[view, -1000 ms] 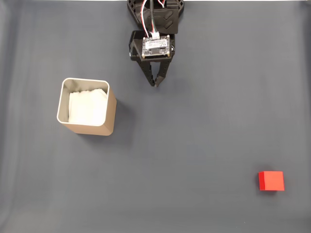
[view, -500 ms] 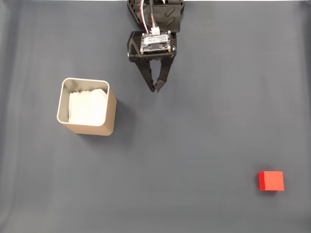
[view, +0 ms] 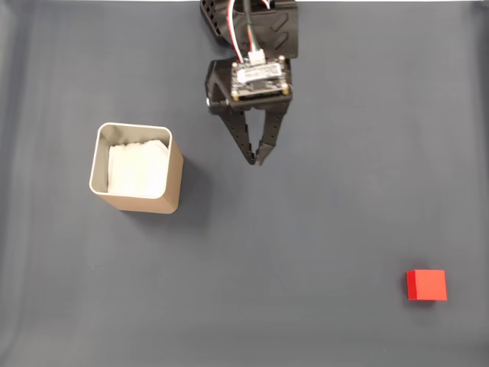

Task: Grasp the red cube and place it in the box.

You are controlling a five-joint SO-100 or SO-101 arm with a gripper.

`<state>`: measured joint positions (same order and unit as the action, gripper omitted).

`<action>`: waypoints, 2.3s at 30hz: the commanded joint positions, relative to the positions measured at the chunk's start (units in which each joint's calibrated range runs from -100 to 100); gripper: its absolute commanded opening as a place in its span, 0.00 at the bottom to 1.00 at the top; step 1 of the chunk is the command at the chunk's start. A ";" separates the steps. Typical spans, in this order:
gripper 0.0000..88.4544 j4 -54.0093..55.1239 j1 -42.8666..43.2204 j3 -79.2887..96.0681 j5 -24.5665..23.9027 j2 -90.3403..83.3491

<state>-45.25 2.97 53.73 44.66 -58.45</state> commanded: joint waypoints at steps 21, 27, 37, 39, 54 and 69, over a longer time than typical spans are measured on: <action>0.01 -10.11 16.80 -24.56 1.12 19.11; 0.02 -10.11 18.58 -30.03 0.29 24.48; 0.05 -9.78 19.00 -41.34 -0.73 35.13; 0.05 -9.78 18.65 -43.25 -1.03 37.20; 0.11 -8.88 18.86 -55.65 -2.93 50.53; 0.24 0.40 19.08 -59.48 -2.10 60.14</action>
<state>-47.36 21.91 -2.55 42.32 1.56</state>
